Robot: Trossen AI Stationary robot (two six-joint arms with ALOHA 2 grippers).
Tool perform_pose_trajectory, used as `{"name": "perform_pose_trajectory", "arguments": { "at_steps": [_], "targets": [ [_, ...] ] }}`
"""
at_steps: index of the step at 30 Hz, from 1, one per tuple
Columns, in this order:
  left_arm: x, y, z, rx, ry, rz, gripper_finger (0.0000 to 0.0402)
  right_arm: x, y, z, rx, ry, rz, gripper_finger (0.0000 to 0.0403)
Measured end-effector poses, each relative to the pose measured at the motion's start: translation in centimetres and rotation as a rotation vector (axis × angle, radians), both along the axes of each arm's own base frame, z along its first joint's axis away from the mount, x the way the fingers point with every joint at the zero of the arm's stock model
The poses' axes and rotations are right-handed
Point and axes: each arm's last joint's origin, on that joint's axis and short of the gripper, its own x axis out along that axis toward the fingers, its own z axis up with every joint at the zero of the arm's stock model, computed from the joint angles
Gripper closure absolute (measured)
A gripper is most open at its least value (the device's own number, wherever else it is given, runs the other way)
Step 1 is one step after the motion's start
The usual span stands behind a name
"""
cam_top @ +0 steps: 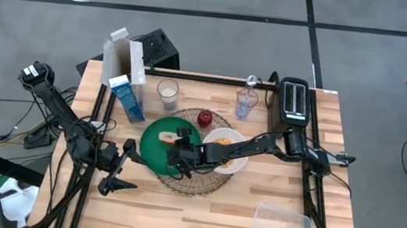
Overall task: Arrange a breakfast setting
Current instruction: Put the toasted bagel on the green plate from the toaster, then put the white spoon on the left side of the table beside the placemat
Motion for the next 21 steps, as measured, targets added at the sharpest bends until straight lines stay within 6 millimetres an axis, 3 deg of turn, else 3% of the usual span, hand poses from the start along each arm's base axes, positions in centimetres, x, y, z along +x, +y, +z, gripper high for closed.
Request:
{"name": "perform_pose_trajectory", "arguments": {
  "at_steps": [7,16,21],
  "targets": [
    [0.00,0.00,0.01,-0.002,-0.001,0.000,0.0033,0.04,0.05,-0.02,0.048,-0.025,-0.019,0.0324],
    [0.00,0.00,0.01,-0.003,-0.001,0.000,0.0033,0.15,-0.22,-0.34,0.173,-0.024,0.008,0.0233],
    [0.00,0.00,0.01,-0.005,0.000,0.000,0.0033,0.19,-0.17,-0.33,0.200,-0.029,0.016,0.0204]
  ]
}}
